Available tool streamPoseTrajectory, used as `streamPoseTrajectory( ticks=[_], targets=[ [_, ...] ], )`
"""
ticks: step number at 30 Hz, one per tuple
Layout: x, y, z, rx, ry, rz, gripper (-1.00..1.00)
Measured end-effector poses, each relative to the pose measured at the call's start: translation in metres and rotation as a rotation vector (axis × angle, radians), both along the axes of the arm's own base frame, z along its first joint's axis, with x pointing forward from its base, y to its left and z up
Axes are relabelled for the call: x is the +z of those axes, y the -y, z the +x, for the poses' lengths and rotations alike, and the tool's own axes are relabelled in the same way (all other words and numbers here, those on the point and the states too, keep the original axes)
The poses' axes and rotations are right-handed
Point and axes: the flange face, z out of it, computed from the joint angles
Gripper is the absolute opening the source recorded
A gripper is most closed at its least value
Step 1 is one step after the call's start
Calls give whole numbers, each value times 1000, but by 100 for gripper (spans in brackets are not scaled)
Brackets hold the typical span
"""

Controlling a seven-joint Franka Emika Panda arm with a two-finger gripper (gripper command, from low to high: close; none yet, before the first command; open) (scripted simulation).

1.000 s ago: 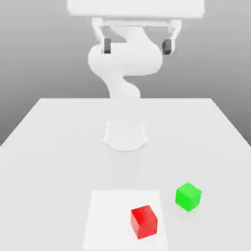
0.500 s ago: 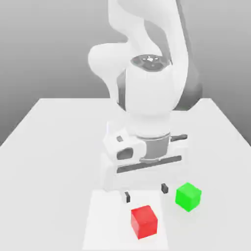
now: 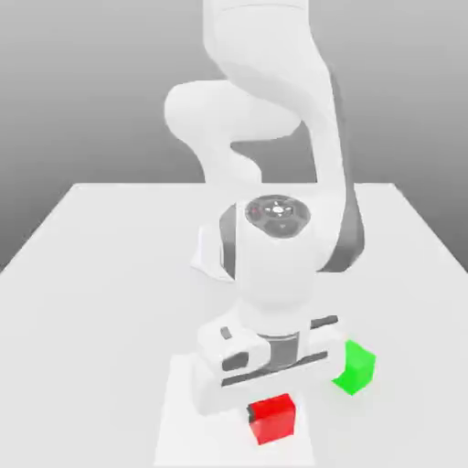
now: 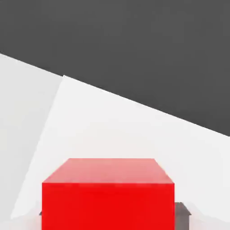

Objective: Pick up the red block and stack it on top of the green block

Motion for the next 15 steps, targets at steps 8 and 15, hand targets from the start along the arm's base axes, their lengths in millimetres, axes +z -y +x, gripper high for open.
streamPoseTrajectory(
  ticks=[8, 15],
  targets=[
    [62, -117, -76, 478, -2, 12, -100],
    [19, -134, -103, 617, 0, -1, -100]
  ],
)
